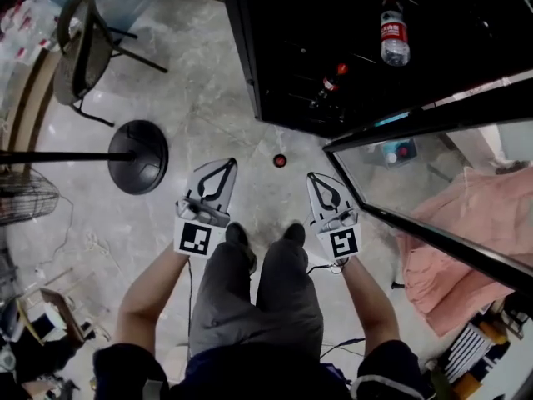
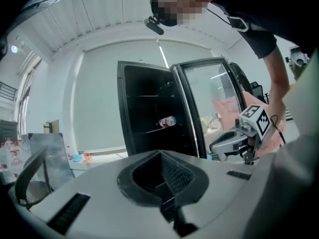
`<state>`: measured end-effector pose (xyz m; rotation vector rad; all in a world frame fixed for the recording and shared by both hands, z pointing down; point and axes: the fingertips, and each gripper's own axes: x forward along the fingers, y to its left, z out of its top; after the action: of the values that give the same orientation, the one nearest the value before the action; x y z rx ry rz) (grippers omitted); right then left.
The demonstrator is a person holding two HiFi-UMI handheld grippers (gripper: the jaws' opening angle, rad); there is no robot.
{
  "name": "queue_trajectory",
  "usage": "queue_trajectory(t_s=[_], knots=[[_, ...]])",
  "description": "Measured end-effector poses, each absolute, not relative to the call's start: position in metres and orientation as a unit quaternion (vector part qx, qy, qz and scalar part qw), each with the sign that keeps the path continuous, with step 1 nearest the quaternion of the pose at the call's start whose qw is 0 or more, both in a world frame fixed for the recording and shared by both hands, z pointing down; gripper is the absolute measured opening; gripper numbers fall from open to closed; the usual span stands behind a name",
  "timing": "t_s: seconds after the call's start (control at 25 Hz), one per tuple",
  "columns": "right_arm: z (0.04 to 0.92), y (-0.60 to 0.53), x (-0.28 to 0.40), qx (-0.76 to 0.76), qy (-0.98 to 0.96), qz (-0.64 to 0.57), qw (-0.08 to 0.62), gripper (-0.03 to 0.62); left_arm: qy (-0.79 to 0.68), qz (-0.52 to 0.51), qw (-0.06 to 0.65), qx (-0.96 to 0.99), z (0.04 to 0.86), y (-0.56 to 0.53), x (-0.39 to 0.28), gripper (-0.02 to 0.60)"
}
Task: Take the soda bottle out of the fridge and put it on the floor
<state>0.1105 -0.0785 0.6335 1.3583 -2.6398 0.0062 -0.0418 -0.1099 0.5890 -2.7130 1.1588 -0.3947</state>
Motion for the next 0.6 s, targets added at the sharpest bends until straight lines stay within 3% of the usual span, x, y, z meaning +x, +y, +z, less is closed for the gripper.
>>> queue_trajectory(t_s=[0.24,0.6], knots=[[0.508,-0.062,0.115,0.473,-0.877,0.019,0.088,0.02,0.4,-0.136,0.088,-0.902,0.47,-0.098,-0.047,0.021],[0.34,-0.041,0.125,0.493,-0.867,0.032,0.064,0.02,0.449,-0.077,0.038,-0.889,0.318,-0.087,-0.058,0.021]])
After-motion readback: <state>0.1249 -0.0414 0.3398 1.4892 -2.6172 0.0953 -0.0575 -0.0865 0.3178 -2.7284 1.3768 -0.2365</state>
